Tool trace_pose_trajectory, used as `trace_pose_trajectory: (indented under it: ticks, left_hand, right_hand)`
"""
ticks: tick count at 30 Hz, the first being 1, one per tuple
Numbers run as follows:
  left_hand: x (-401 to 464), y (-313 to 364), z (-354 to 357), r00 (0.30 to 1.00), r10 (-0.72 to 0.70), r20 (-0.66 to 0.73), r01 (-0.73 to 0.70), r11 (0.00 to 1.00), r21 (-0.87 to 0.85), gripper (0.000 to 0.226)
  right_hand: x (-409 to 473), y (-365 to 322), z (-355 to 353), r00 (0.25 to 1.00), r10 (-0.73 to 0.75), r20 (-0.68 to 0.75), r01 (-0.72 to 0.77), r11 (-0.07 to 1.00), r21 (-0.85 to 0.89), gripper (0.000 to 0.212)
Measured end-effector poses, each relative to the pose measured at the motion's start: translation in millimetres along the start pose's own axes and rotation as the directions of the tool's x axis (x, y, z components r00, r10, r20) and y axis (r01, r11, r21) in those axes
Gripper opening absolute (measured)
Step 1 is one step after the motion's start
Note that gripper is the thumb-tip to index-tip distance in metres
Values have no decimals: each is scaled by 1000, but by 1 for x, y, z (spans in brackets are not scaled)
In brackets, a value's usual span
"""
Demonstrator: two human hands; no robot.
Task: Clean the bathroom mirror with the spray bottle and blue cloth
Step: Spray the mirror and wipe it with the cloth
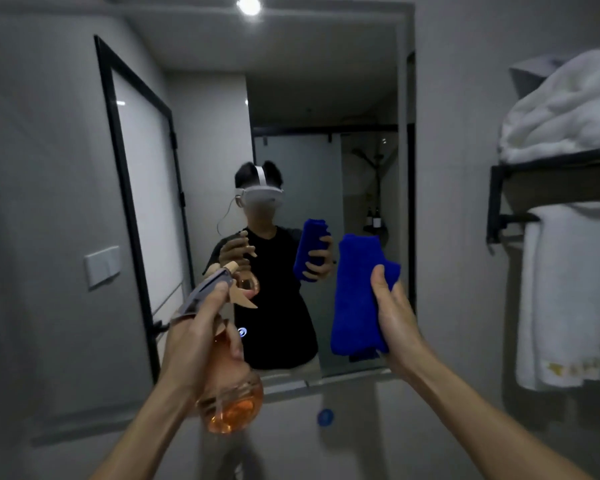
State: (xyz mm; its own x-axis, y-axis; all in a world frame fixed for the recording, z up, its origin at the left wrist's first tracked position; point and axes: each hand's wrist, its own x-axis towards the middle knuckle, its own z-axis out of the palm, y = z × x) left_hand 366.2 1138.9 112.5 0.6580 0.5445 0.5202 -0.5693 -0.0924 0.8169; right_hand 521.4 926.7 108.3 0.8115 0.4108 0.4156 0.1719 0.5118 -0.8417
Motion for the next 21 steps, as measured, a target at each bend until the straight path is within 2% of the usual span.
trace_pose_trajectory:
  ticks: [3,10,13,18,21]
  left_hand:
    - [13,12,40,999,17,-41,-16,1000,18,51]
    - [60,39,101,995,80,-57,-82,996,-32,44]
    - [85,58,118,996,82,-41,-83,996,-12,48]
    - [123,95,134,990,139,-4,-138,989,58,44]
    - [139,118,146,988,147,43,-146,989,-23,40]
  right_hand:
    - [29,-33,-26,998,-70,-11,69,995,-75,25]
    - [94,-96,-55,979,-201,-28,196,974,-116,34]
    - [119,-121,-56,967,-246,-67,233,960,-155,35]
    - [160,-163,-50,918,-376,-130,337,908,-249,37]
    - [181,-188,-41,871,-463,-162,402,863,-306,33]
